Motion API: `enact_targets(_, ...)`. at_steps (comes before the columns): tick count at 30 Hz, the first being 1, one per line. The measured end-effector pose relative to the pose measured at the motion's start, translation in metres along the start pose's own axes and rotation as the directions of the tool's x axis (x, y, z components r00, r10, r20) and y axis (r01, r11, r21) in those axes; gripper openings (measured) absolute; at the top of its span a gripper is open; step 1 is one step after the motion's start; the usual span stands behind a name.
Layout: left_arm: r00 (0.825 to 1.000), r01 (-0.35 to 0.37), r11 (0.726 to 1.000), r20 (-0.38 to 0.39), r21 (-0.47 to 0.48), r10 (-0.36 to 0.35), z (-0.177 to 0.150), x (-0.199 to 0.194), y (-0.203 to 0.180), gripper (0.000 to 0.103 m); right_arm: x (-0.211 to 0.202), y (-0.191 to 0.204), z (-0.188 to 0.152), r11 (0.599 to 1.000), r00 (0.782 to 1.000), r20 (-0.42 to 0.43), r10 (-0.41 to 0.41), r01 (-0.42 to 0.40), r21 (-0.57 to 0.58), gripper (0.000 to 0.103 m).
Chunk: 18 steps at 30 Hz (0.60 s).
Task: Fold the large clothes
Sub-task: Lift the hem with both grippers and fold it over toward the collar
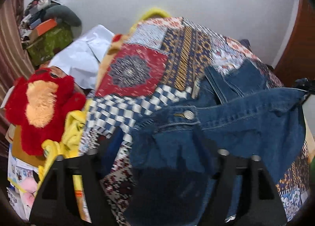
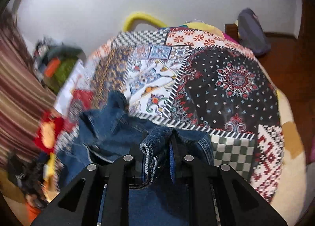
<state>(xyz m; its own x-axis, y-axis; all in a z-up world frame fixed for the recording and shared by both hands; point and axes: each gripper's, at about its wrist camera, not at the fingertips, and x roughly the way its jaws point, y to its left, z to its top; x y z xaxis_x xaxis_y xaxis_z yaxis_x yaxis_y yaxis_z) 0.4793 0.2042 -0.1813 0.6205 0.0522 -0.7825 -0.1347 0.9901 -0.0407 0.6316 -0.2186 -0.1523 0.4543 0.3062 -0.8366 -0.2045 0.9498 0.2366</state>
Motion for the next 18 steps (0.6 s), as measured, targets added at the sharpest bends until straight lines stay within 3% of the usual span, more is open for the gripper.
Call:
enact_targets(4, 0.994, 0.018, 1.000, -0.110, -0.002, -0.018, -0.005, 0.037, -0.013, 0.077, 0.018, 0.022, -0.015, 0.969, 0.983, -0.018, -0.185, 0.180, -0.168, 0.013)
enact_targets(8, 0.975, -0.128, 0.989, -0.174, 0.074, 0.139, -0.014, 0.081, -0.023, 0.079, 0.033, 0.020, -0.022, 0.952, 0.973, -0.020, -0.228, 0.218, -0.216, 0.013)
enact_targets(11, 0.972, -0.158, 0.981, -0.157, 0.112, 0.174, -0.021, 0.095, -0.025, 0.084, 0.037, 0.007, -0.018, 0.972, 0.984, -0.042, -0.170, 0.161, -0.170, 0.013)
enact_targets(16, 0.968, -0.212, 0.972, -0.118, 0.106, 0.224, -0.024, 0.089, -0.022, 0.084, 0.030, -0.030, -0.007, 0.999, 0.994, -0.093, 0.049, -0.051, -0.017, 0.013)
enact_targets(18, 0.946, -0.299, 0.947, -0.091, 0.118, 0.310, -0.025, 0.085, -0.014, 0.089, 0.023, -0.037, -0.006, 0.995, 0.990, -0.096, 0.099, -0.098, 0.014, 0.013)
